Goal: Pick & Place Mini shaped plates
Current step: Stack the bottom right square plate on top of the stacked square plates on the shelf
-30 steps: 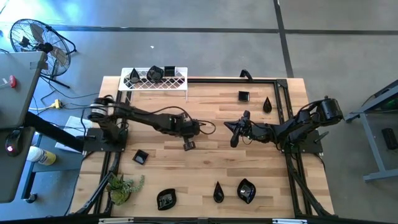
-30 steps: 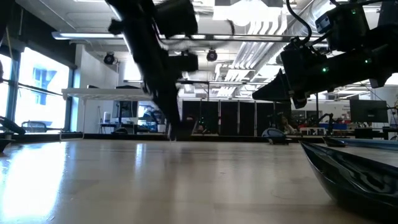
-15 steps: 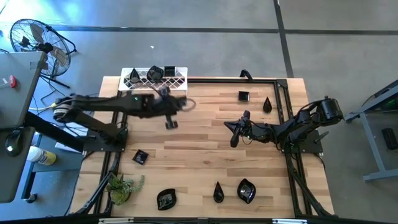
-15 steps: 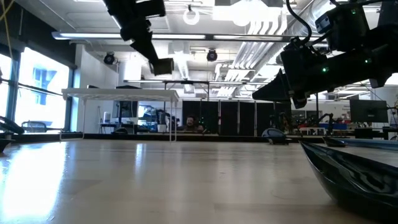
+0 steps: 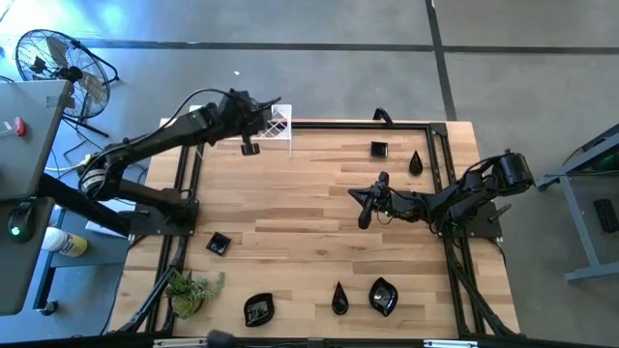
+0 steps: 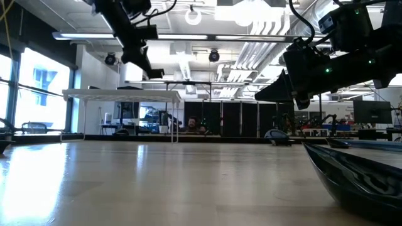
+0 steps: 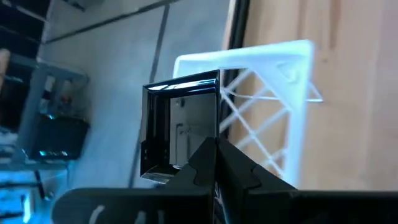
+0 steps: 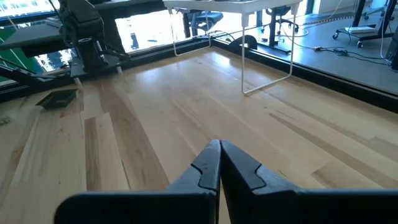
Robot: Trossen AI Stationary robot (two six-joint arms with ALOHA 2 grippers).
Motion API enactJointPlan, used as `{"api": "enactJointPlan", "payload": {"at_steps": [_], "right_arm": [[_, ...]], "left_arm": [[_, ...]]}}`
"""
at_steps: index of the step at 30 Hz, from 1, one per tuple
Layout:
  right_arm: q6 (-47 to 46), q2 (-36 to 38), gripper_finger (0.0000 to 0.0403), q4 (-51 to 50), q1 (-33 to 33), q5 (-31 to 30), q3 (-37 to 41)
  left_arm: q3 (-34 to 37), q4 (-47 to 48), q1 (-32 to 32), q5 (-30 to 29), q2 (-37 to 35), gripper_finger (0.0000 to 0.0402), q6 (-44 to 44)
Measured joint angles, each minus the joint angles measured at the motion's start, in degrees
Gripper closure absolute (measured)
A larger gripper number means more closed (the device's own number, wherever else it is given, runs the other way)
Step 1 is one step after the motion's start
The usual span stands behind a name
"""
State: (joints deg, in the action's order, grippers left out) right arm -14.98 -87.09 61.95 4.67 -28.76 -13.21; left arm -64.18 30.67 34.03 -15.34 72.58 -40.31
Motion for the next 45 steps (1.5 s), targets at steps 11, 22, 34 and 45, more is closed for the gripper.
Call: {"api": "enactJointPlan", "payload": {"at_steps": [11, 22, 34, 45], "right_arm": [[0.0, 0.0, 0.0394, 0.0, 0.0, 0.0, 0.0], [0.0, 0.0, 0.0398, 0.0, 0.0, 0.0, 0.0], [0.0, 0.0, 0.0401, 0.0, 0.0, 0.0, 0.0], [0.0, 0.0, 0.0396, 0.0, 0.0, 0.0, 0.0]], "left_arm": [[0.0, -2.7, 7.7, 5.6, 4.5, 0.0401, -4.5], [0.0, -4.1, 7.6, 5.2, 6.4, 0.0393, -5.9], [0.0, -4.1, 7.6, 4.4, 6.4, 0.0315, -4.4], [-0.1, -6.8, 7.6, 4.4, 5.8, 0.0312, 0.3]]}}
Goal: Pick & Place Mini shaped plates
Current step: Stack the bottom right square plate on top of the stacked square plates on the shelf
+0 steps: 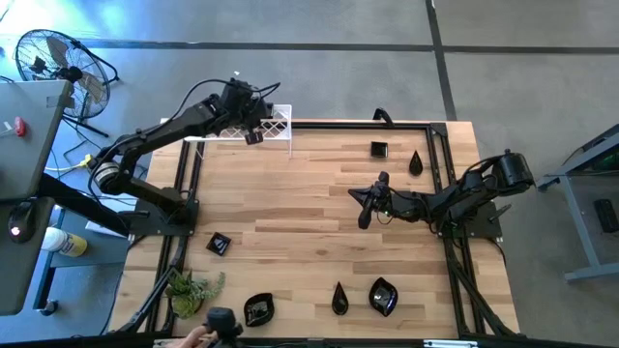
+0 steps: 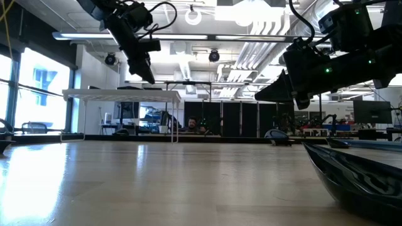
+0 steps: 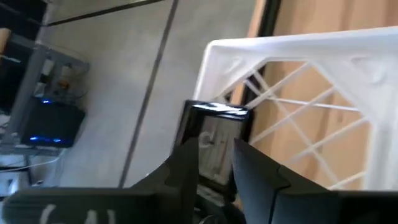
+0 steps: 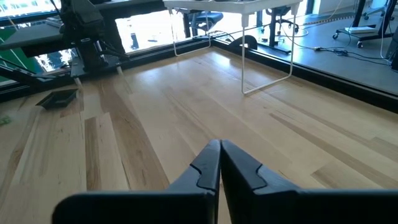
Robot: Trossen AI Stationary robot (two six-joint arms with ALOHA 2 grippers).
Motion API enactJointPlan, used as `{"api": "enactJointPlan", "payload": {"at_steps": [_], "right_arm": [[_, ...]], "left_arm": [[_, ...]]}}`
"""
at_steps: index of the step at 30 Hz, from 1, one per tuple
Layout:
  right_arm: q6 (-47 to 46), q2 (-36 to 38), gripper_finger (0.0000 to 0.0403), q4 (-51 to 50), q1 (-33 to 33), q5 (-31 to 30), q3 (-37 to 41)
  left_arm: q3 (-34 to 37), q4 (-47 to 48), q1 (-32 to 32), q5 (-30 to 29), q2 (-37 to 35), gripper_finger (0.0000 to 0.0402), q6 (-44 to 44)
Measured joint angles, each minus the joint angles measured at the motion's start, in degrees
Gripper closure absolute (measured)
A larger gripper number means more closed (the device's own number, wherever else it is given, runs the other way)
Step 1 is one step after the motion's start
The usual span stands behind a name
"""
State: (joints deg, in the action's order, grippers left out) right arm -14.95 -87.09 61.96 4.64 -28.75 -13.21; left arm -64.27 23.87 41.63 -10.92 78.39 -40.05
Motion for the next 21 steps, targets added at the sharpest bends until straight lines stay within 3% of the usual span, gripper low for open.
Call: {"api": "enactJointPlan", "payload": {"at_steps": [9, 21], "right_arm": [[0.0, 0.0, 0.0398, 0.0, 0.0, 0.1, 0.0], [-0.1, 0.0, 0.0401, 0.0, 0.0, 0.2, 0.0]], "left_arm": [[0.0, 1.8, 0.0, 2.1, 0.7, 0.0396, -0.2], [0.0, 1.4, 0.0, 2.9, 1.0, 0.0400, 0.0]]}}
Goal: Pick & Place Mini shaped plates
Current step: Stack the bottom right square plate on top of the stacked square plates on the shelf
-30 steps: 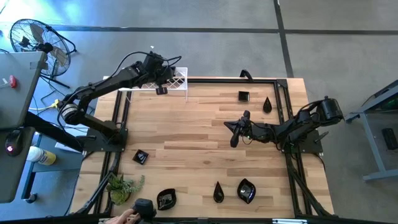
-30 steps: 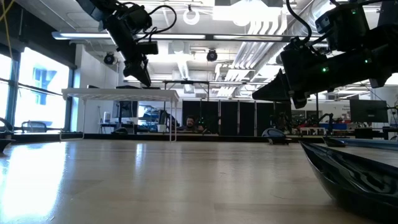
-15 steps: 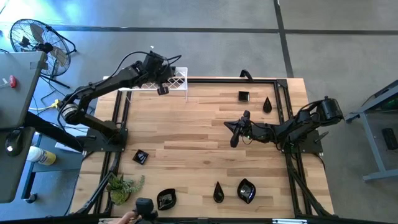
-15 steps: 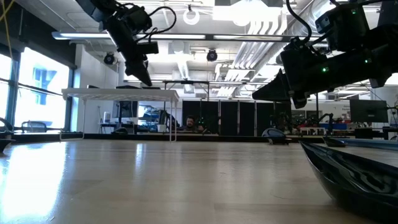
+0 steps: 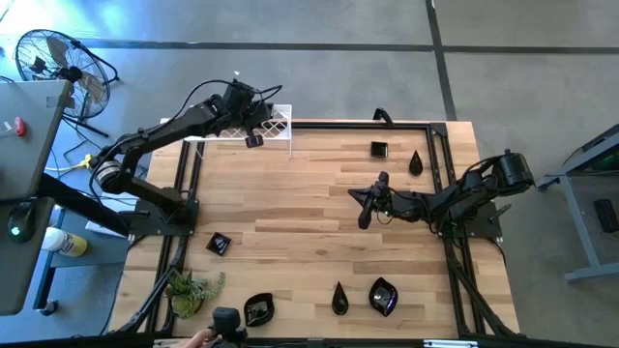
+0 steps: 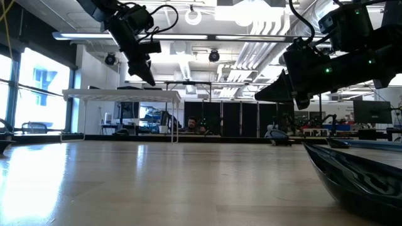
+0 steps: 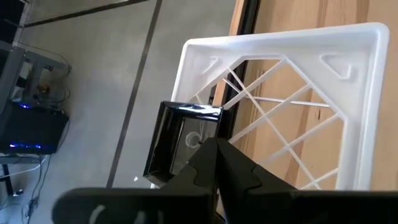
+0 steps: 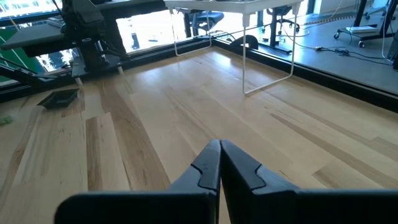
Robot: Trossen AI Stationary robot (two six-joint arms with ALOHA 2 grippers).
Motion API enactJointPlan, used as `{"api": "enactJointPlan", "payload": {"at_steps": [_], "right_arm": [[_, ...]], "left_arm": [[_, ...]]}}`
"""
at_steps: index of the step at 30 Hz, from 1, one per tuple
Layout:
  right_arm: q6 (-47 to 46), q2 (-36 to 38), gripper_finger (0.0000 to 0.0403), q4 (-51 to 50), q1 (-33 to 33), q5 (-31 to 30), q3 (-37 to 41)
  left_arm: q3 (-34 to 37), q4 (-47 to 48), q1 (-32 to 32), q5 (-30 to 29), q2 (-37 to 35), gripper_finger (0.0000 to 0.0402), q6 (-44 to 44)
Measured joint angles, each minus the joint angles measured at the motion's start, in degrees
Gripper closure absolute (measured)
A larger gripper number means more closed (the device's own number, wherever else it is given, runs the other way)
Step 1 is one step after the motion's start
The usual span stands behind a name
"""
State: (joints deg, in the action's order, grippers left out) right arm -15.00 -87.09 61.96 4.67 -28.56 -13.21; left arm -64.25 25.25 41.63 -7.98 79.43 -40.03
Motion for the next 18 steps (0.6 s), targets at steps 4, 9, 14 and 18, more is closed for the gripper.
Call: {"api": "enactJointPlan", "payload": {"at_steps": [4, 9, 14, 18], "right_arm": [[-0.1, 0.0, 0.0397, 0.0, 0.0, 0.2, 0.0], [-0.1, 0.0, 0.0394, 0.0, 0.0, 0.3, 0.0], [-0.1, 0.0, 0.0400, 0.0, 0.0, 0.3, 0.0], [-0.1, 0.0, 0.0401, 0.0, 0.0, 0.3, 0.0]], "left_arm": [[0.1, 0.5, 0.0, -0.3, 1.5, 0.0401, 1.0], [0.0, -0.3, 0.0, -0.3, 1.9, 0.0401, 1.0], [-0.3, -2.0, 0.0, -0.3, 1.4, 0.0401, 1.7], [-2.9, -0.6, 1.0, -0.2, 1.3, 0.0401, 3.3]]}}
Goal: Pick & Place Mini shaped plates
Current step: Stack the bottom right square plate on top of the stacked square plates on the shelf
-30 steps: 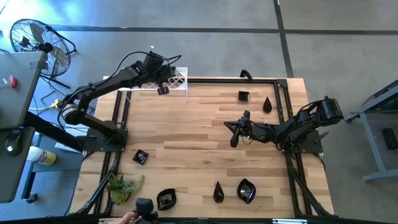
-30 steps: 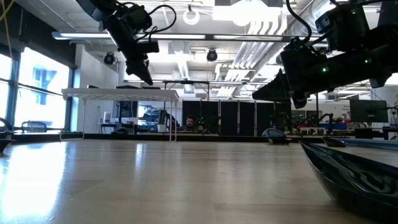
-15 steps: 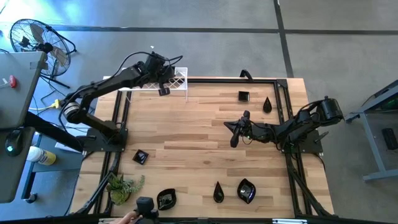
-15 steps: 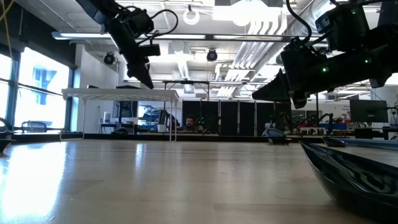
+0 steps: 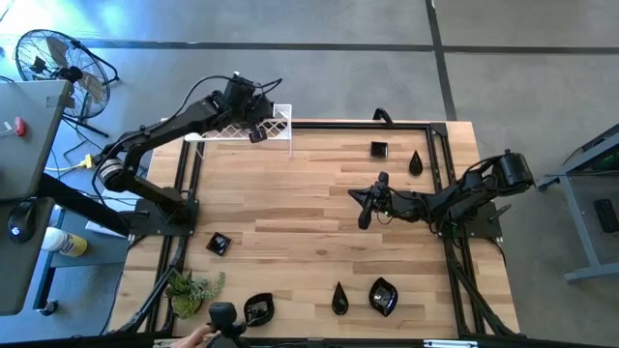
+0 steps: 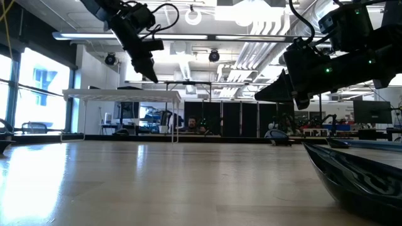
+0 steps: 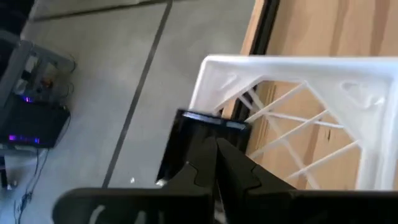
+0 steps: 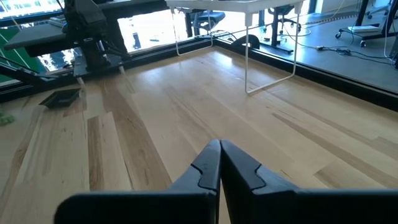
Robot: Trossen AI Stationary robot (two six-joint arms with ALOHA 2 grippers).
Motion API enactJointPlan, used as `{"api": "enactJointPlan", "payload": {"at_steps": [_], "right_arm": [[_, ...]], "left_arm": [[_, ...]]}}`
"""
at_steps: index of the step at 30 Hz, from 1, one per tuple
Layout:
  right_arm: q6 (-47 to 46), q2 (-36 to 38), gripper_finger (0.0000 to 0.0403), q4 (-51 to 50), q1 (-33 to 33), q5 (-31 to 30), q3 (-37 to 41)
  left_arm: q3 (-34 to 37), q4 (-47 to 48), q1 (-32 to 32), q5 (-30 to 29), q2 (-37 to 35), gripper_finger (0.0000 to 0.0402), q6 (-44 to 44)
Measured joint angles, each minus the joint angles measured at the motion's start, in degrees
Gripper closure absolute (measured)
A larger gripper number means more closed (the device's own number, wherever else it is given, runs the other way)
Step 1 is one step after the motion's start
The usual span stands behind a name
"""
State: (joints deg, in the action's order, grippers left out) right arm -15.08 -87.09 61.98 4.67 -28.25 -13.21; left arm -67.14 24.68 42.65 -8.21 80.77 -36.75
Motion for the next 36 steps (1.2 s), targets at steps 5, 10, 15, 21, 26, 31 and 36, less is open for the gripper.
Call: {"api": "enactJointPlan", "payload": {"at_steps": [5, 10, 15, 21, 26, 31, 36], "right_arm": [[0.1, 0.0, 0.0396, 0.0, 0.0, 0.0, 0.0], [0.1, 0.0, 0.0400, 0.0, 0.0, 0.2, 0.0], [0.1, 0.0, 0.0400, 0.0, 0.0, 0.3, 0.0], [0.1, 0.0, 0.0394, 0.0, 0.0, 0.3, 0.0], [0.1, 0.0, 0.0398, 0.0, 0.0, 0.3, 0.0], [0.1, 0.0, 0.0401, 0.0, 0.0, 0.3, 0.0], [0.1, 0.0, 0.0395, 0.0, 0.0, 0.3, 0.0]], "left_arm": [[-1.6, -0.6, 1.7, -0.2, 1.2, 0.0401, 0.0], [-1.5, 0.3, 1.6, -0.3, 4.3, 0.0401, 0.0], [-1.5, -0.4, 1.6, 0.3, 6.3, 0.0401, -0.1], [-1.5, -1.0, 1.5, 2.0, 6.6, 0.0401, 0.6], [-1.5, -1.1, 1.2, 3.8, 6.6, 0.0401, 1.0], [-1.5, -1.6, 0.9, 6.5, 6.6, 0.0401, 1.2], [-1.5, -3.2, -0.1, 6.8, 6.6, 0.0401, 1.3]]}}
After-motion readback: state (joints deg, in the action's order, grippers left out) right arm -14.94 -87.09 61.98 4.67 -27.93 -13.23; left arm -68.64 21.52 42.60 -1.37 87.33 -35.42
